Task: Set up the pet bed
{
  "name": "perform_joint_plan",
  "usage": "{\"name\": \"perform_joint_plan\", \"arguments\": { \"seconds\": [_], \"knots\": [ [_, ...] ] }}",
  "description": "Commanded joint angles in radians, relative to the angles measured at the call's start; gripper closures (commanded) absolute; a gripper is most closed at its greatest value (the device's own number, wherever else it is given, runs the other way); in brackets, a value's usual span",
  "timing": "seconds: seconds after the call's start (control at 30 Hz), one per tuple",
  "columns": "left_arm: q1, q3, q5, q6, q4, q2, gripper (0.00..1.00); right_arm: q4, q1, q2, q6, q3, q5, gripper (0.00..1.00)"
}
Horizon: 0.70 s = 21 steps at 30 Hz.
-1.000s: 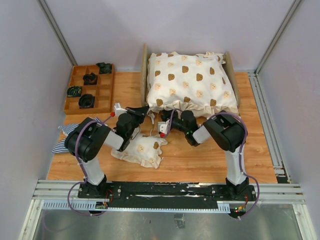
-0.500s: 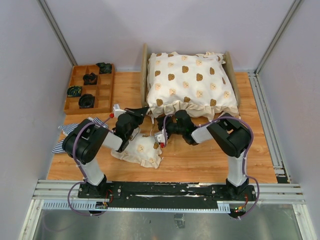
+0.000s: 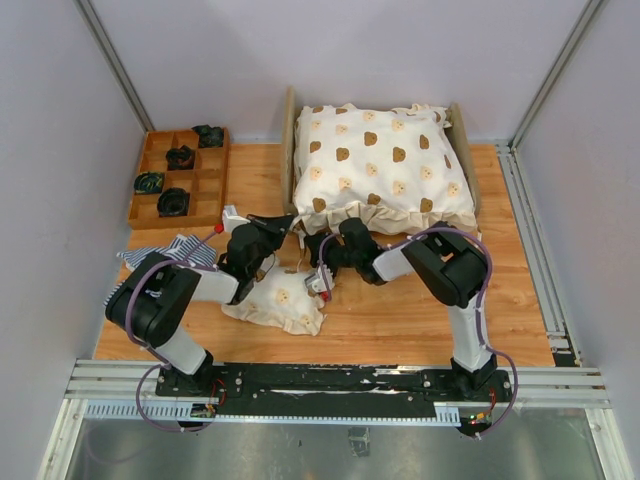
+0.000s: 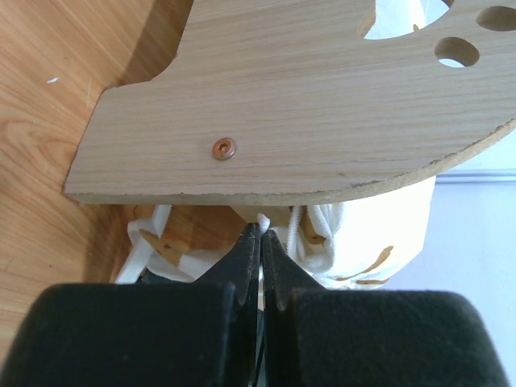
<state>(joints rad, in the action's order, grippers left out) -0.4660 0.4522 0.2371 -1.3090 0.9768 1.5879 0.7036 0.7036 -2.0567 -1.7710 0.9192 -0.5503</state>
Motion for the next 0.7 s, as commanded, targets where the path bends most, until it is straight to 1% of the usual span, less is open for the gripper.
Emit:
{"name": "perform_joint_plan", "arguments": {
  "seconds": [0.0,0.07,0.1,0.17,0.27,0.33,0.5,0.67],
  "knots": [
    [0.015,-0.002,-0.013,0.020,-0.032,-0.014,1.00,-0.040,0.018,-0.036,-0.116,0.012,-0.014,0.62],
    [0.021,-0.003,-0.030,0.011,-0.027,-0.008,1.00,-0.045,0.018,-0.045,-0.143,0.017,-0.011,0.63],
    [0.025,-0.003,-0.041,0.007,-0.022,-0.004,1.00,-0.022,0.019,-0.050,-0.148,0.012,-0.011,0.63],
    [0.036,-0.004,-0.068,-0.003,-0.013,0.005,1.00,0.102,0.022,-0.070,-0.131,-0.010,-0.023,0.62],
    [0.054,-0.013,-0.100,-0.024,0.005,0.018,1.00,0.179,0.029,-0.079,-0.138,-0.020,-0.015,0.63],
    [0.058,-0.021,-0.112,-0.036,0.030,0.027,1.00,0.284,0.031,-0.095,-0.118,-0.040,-0.009,0.63],
    [0.069,-0.011,-0.149,-0.051,0.047,0.055,1.00,0.276,0.031,-0.095,-0.146,-0.055,-0.012,0.63],
    [0.080,-0.012,-0.159,-0.037,0.034,0.047,1.00,0.245,0.036,-0.104,-0.173,-0.051,-0.033,0.63]
  ]
}}
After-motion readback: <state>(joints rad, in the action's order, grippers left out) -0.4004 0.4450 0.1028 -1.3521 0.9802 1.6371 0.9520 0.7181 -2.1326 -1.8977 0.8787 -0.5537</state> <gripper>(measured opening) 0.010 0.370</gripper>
